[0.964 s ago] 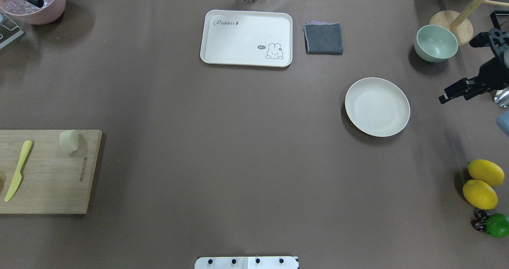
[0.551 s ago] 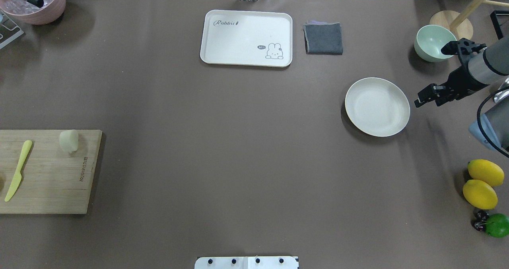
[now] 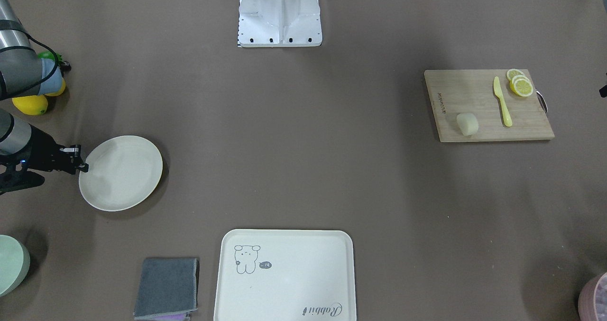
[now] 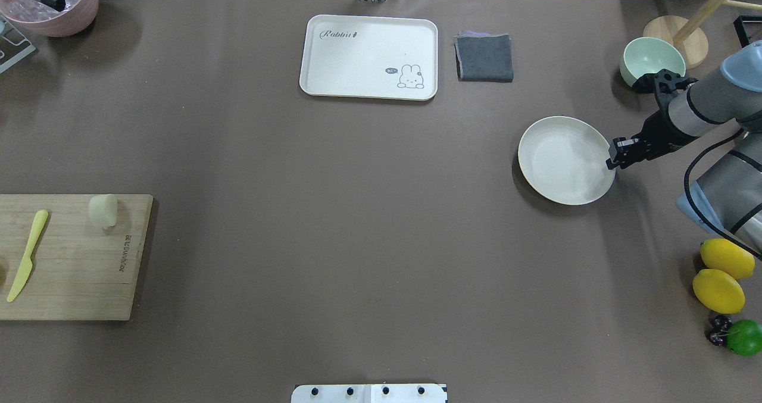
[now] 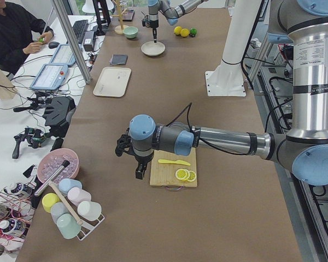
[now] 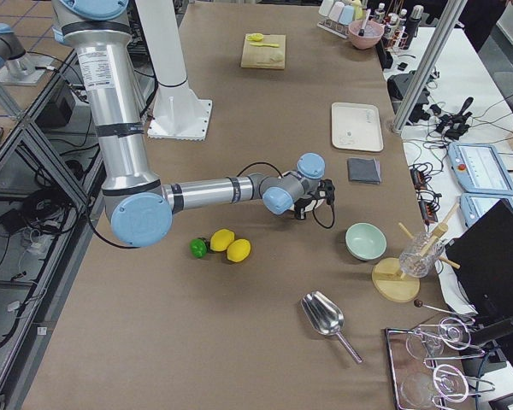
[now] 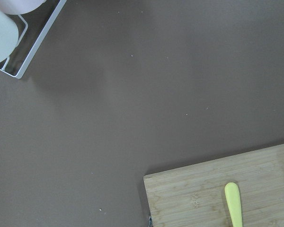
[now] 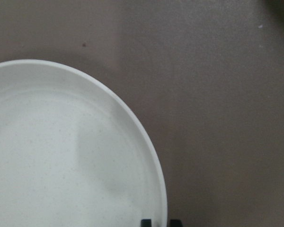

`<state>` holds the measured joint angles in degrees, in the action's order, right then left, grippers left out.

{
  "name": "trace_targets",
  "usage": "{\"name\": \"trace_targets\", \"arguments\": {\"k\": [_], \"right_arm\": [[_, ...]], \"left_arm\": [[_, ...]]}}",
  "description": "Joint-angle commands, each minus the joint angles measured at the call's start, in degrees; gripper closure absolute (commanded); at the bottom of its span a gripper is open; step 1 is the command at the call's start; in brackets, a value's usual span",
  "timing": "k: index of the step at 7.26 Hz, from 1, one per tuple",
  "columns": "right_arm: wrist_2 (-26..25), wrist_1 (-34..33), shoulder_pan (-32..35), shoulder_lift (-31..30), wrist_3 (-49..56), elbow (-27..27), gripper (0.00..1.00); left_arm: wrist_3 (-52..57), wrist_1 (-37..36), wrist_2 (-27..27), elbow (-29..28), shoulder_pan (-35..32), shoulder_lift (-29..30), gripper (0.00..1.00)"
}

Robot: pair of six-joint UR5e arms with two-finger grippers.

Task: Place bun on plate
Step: 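Reach the right gripper to the white plate and grip its rim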

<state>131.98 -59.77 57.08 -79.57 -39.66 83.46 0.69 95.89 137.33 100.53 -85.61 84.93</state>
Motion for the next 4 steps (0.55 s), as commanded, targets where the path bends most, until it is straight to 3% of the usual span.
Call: {"name": "trace_targets", "arguments": {"k": [1,3,4], "right_arm": [[0.03,0.01,-0.13,0.29,-0.06,-0.05,1.0],[1.77,0.01,-0.04,0.73,-1.54,2.48,1.0],[3.7,0.01,-0.3,4.47,-9.39,3.89,1.0]], "left_arm": [[-0.08,0.0,-0.04,-0.07,0.0,-0.12,0.02],[-0.08,0.0,0.04,-0.16,0.0,-0.21,0.02],[-0.08,0.0,0.04,-0.16,0.0,-0.29,0.02]]}}
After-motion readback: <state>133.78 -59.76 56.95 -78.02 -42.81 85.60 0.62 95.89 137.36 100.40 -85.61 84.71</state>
